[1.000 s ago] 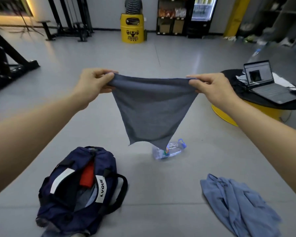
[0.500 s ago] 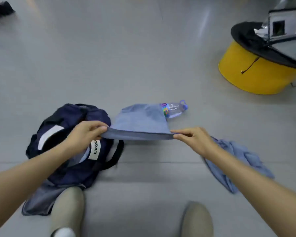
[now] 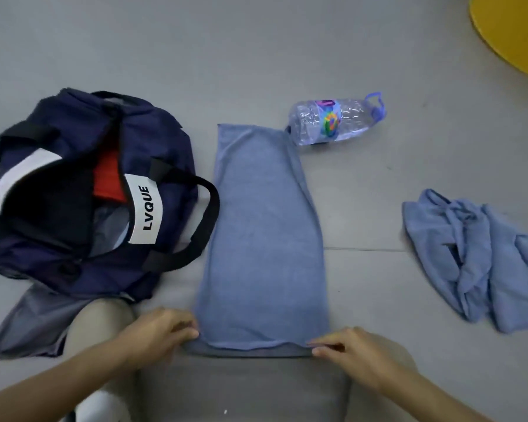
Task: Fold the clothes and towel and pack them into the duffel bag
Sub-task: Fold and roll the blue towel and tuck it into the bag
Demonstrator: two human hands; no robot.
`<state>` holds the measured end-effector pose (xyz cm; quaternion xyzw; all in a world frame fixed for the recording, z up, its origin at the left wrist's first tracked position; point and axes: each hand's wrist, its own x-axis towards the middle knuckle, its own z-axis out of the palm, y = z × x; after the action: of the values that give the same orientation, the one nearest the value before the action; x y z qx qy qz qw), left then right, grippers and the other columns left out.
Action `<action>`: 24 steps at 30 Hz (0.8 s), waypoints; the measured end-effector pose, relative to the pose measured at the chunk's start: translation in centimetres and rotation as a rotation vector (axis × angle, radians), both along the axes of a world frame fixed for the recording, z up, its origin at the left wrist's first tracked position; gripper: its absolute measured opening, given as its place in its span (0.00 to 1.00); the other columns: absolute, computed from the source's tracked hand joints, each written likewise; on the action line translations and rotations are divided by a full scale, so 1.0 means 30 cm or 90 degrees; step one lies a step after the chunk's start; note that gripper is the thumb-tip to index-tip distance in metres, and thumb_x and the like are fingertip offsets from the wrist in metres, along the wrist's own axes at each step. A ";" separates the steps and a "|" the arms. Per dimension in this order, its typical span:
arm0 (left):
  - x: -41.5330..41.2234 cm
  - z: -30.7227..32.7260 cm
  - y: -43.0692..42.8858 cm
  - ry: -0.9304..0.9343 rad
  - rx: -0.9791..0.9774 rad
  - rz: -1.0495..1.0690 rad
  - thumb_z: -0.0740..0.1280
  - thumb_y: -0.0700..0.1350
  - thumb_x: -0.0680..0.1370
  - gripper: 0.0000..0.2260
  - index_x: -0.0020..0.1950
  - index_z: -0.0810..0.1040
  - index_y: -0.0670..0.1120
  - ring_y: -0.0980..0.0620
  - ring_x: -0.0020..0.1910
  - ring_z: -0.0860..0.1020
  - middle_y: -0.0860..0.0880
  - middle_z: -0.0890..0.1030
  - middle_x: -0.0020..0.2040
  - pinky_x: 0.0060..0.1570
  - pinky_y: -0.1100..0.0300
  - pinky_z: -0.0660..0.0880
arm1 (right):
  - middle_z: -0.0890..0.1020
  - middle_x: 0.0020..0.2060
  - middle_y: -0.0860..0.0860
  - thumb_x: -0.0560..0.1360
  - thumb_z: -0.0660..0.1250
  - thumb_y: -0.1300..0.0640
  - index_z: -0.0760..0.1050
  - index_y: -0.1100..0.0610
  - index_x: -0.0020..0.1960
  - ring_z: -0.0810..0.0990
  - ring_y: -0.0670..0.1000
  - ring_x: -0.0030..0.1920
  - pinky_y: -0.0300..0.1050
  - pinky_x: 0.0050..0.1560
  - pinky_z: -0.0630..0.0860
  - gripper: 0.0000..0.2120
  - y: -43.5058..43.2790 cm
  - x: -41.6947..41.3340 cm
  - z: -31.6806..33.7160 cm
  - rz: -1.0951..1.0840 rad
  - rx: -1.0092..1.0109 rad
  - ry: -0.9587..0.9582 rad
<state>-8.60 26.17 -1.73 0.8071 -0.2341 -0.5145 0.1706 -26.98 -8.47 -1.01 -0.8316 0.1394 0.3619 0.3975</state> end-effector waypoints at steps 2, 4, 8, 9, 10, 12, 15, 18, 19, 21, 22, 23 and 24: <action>-0.030 -0.004 0.007 0.043 0.006 -0.040 0.66 0.48 0.82 0.11 0.39 0.74 0.51 0.64 0.30 0.76 0.64 0.76 0.32 0.35 0.69 0.71 | 0.76 0.36 0.20 0.76 0.71 0.46 0.75 0.21 0.42 0.78 0.27 0.46 0.27 0.50 0.72 0.17 0.027 -0.045 -0.014 -0.010 0.027 0.016; -0.037 0.010 0.005 0.088 0.008 -0.051 0.65 0.46 0.82 0.10 0.40 0.75 0.49 0.63 0.27 0.75 0.62 0.75 0.30 0.32 0.69 0.71 | 0.80 0.39 0.24 0.77 0.72 0.49 0.74 0.19 0.38 0.80 0.29 0.44 0.28 0.47 0.72 0.22 0.040 -0.082 -0.016 -0.011 0.053 0.031; 0.013 0.068 -0.018 0.183 0.006 0.003 0.66 0.46 0.82 0.09 0.41 0.76 0.48 0.57 0.26 0.75 0.54 0.74 0.29 0.28 0.62 0.73 | 0.84 0.39 0.32 0.77 0.73 0.51 0.82 0.32 0.44 0.80 0.31 0.42 0.29 0.46 0.72 0.12 0.037 -0.069 0.038 -0.041 0.093 0.053; 0.039 0.089 -0.033 0.192 -0.002 0.029 0.67 0.46 0.82 0.09 0.43 0.77 0.47 0.55 0.26 0.77 0.53 0.75 0.30 0.27 0.61 0.74 | 0.84 0.39 0.31 0.76 0.73 0.51 0.83 0.35 0.45 0.80 0.31 0.43 0.29 0.48 0.73 0.09 0.025 -0.049 0.049 -0.063 0.089 0.049; 0.070 0.106 -0.051 0.183 -0.019 0.054 0.66 0.46 0.82 0.08 0.44 0.78 0.47 0.53 0.27 0.78 0.52 0.76 0.32 0.27 0.61 0.74 | 0.84 0.40 0.31 0.75 0.74 0.48 0.83 0.35 0.45 0.81 0.32 0.46 0.31 0.51 0.75 0.06 0.010 -0.022 0.061 -0.092 0.085 0.045; 0.139 0.138 -0.095 0.141 -0.059 0.106 0.66 0.46 0.82 0.07 0.46 0.79 0.46 0.49 0.29 0.81 0.50 0.79 0.35 0.30 0.58 0.77 | 0.85 0.43 0.35 0.72 0.74 0.40 0.82 0.31 0.44 0.83 0.37 0.49 0.38 0.55 0.78 0.03 -0.026 0.028 0.059 -0.121 0.062 0.027; 0.210 0.143 -0.139 0.110 -0.086 0.147 0.66 0.46 0.82 0.07 0.47 0.80 0.48 0.45 0.33 0.83 0.46 0.83 0.39 0.36 0.51 0.80 | 0.86 0.45 0.39 0.76 0.72 0.49 0.85 0.37 0.49 0.83 0.39 0.49 0.44 0.57 0.79 0.06 -0.047 0.090 0.046 -0.112 0.093 0.046; 0.194 0.109 -0.141 0.159 -0.036 0.071 0.67 0.45 0.82 0.06 0.47 0.81 0.47 0.48 0.33 0.82 0.50 0.81 0.36 0.36 0.56 0.79 | 0.87 0.43 0.40 0.76 0.73 0.52 0.85 0.41 0.48 0.83 0.39 0.46 0.41 0.54 0.79 0.06 -0.027 0.129 0.048 -0.052 0.121 0.089; 0.175 0.097 -0.135 0.187 -0.015 0.036 0.67 0.45 0.82 0.06 0.46 0.81 0.48 0.50 0.34 0.82 0.51 0.80 0.36 0.36 0.58 0.78 | 0.86 0.42 0.38 0.76 0.73 0.52 0.84 0.40 0.47 0.82 0.37 0.45 0.37 0.52 0.78 0.06 -0.018 0.134 0.046 -0.014 0.124 0.105; 0.118 0.067 -0.106 0.220 0.026 -0.046 0.68 0.45 0.81 0.08 0.42 0.81 0.52 0.54 0.36 0.82 0.52 0.81 0.37 0.39 0.64 0.76 | 0.83 0.40 0.32 0.75 0.72 0.48 0.85 0.38 0.49 0.81 0.33 0.45 0.33 0.52 0.76 0.06 0.011 0.120 0.032 0.074 0.112 0.125; 0.085 0.055 -0.088 0.224 0.045 -0.089 0.68 0.46 0.79 0.08 0.40 0.81 0.53 0.58 0.36 0.81 0.53 0.82 0.37 0.40 0.67 0.75 | 0.81 0.39 0.28 0.75 0.72 0.47 0.84 0.37 0.52 0.80 0.32 0.45 0.33 0.53 0.76 0.08 0.028 0.103 0.031 0.114 0.102 0.134; 0.055 0.042 -0.069 0.210 0.058 -0.137 0.69 0.48 0.78 0.06 0.41 0.82 0.54 0.61 0.37 0.80 0.53 0.83 0.39 0.41 0.70 0.73 | 0.79 0.38 0.26 0.75 0.71 0.46 0.82 0.36 0.55 0.79 0.31 0.45 0.32 0.54 0.75 0.10 0.047 0.081 0.035 0.147 0.094 0.137; 0.024 0.032 -0.051 0.191 0.069 -0.188 0.68 0.50 0.76 0.04 0.46 0.83 0.56 0.63 0.40 0.80 0.55 0.84 0.44 0.45 0.71 0.73 | 0.79 0.38 0.26 0.74 0.69 0.45 0.81 0.35 0.56 0.79 0.31 0.45 0.31 0.53 0.74 0.11 0.065 0.054 0.038 0.176 0.091 0.145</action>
<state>-7.87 24.65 -0.78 0.6863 -0.2941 -0.6601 0.0829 -25.37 -6.51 0.13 -0.7662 0.0420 0.5139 0.3834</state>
